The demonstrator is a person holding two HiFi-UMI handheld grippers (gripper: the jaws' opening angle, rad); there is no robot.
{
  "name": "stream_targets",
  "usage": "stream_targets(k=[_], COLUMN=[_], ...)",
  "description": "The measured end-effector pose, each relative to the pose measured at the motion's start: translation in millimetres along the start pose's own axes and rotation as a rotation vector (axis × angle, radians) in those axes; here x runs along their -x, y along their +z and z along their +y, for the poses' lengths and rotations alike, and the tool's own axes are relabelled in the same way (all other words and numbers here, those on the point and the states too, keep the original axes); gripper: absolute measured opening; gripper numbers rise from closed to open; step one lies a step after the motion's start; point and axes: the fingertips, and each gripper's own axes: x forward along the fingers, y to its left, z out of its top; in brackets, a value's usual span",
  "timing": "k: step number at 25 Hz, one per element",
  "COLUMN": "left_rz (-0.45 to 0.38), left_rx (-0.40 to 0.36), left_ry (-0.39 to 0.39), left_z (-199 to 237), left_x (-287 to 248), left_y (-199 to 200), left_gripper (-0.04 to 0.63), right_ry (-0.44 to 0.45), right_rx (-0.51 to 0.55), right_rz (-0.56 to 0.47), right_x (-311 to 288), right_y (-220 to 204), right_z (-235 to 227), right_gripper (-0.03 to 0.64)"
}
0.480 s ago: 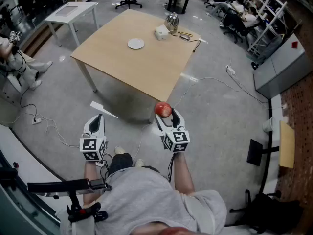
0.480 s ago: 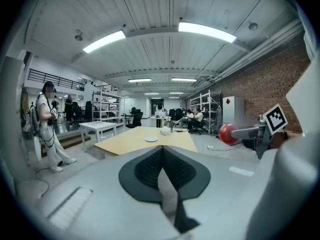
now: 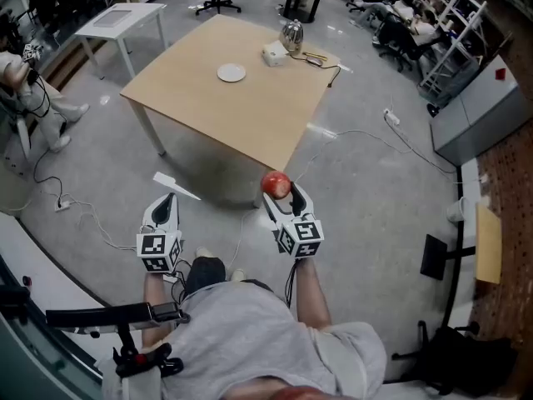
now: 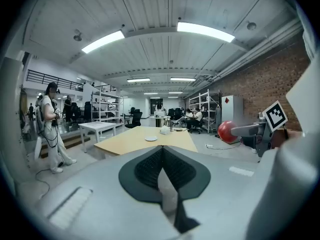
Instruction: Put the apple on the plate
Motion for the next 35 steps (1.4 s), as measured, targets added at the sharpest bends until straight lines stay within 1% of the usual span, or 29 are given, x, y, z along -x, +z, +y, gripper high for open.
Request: stream_targets(k=[7, 12, 16, 20, 24, 29, 32, 35], left_rz=[0.011, 0.020, 0.004, -0.001, 0.001, 0.007, 0.011, 0.016], left_rx=[0.010, 0.007, 0.011, 0.001, -0.004, -0.038, -0.042, -0.063], left_ry=[0.026, 0.033, 0.017, -0.011, -0.046, -0.077, -0.108, -0.146], left_z=[6.0, 6.2, 45.3, 80.1, 111.8, 163.0, 191.8, 218.6], left_x=[2.9, -2.7, -43.9, -82.2, -115.9, -156.2, -180.2, -203.9], left_y=[-3.2, 8.3, 9.8, 17.5, 32.9, 44.3, 48.1, 49.3], left_gripper=[0.020, 0.020, 0.020, 0.020, 0.020, 0.020, 0.020, 0.020], right_ry=[0.034, 0.061, 0.056, 0.053, 0.033, -0.006, -0.033, -0.072], right_rx=[0.020, 0.000, 0.024, 0.000, -0.004, -0.015, -0.018, -0.017], right_rz=[0.039, 0.029, 0.024, 0.006, 0.020, 0.023, 0.023, 0.023], right_x=[-11.3, -15.1, -67.9, -114.4, -156.3, -212.8, -246.2, -278.4], right_y=[-8.7, 5.5, 8.4, 18.5, 28.5, 38.0, 42.1, 43.6], right_z=[8.6, 7.9, 14.5, 21.3, 28.7, 41.0, 48.2, 53.7], right_gripper=[0.342, 0.342, 0.342, 0.342, 0.342, 0.342, 0.342, 0.342])
